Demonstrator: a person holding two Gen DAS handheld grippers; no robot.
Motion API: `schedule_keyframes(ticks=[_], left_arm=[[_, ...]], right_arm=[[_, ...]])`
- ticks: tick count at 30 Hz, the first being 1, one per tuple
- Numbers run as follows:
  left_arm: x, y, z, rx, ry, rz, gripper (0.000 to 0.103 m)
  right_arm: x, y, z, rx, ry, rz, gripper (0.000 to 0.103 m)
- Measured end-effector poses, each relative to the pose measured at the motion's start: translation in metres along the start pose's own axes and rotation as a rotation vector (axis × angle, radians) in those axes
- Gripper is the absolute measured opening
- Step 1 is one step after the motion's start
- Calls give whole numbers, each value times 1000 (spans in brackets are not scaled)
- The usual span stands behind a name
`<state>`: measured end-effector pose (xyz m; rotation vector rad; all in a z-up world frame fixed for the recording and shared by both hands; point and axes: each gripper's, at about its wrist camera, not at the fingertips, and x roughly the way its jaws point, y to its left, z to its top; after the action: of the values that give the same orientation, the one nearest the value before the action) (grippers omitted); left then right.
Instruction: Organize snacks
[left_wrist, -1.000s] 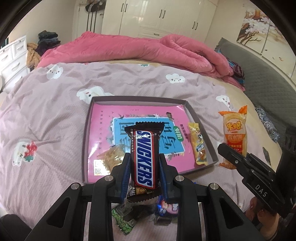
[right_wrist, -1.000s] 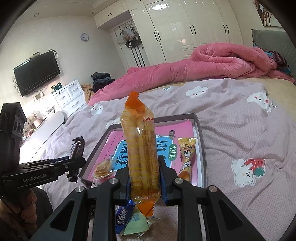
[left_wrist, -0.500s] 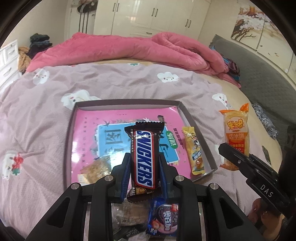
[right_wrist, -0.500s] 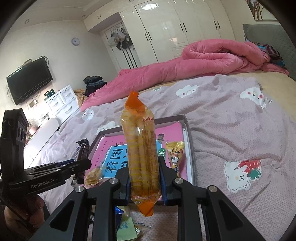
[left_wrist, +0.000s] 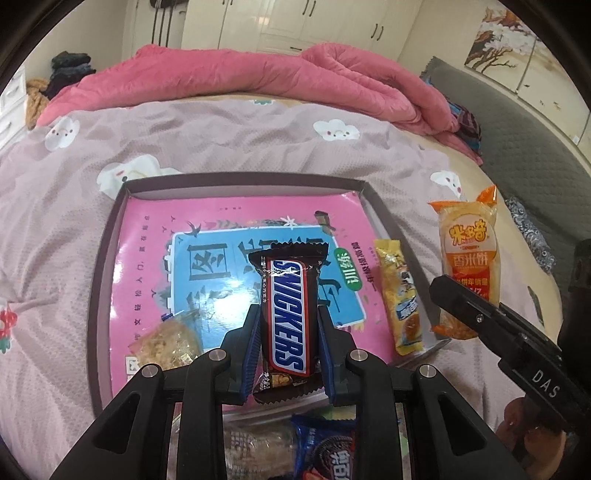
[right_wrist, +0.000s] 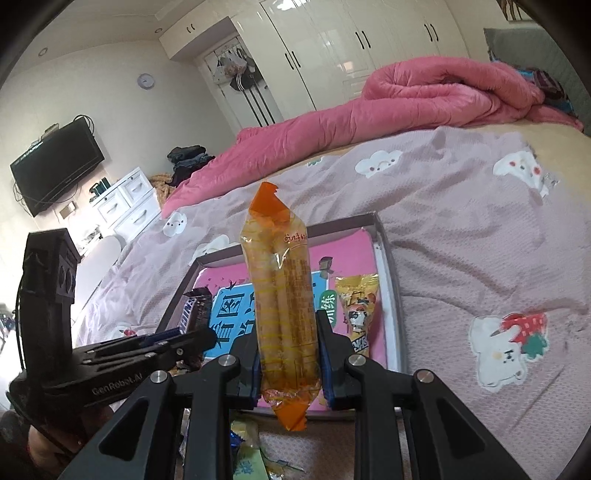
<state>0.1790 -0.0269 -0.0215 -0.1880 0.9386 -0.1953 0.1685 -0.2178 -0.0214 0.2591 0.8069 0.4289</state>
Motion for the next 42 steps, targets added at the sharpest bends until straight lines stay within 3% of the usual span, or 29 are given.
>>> schedule_keyframes(ticks=[23,31,42], left_arm=[[39,7,-5,6,87,18,29],[44,9,-9,7,103,24,29],[44,14,-9,-5,112,34,29]], right_arm=[[52,7,-13,-29,159,12,24],[60,3,-19,-17,212,-27,25],[61,-1,-22,-23,223,-61,25]])
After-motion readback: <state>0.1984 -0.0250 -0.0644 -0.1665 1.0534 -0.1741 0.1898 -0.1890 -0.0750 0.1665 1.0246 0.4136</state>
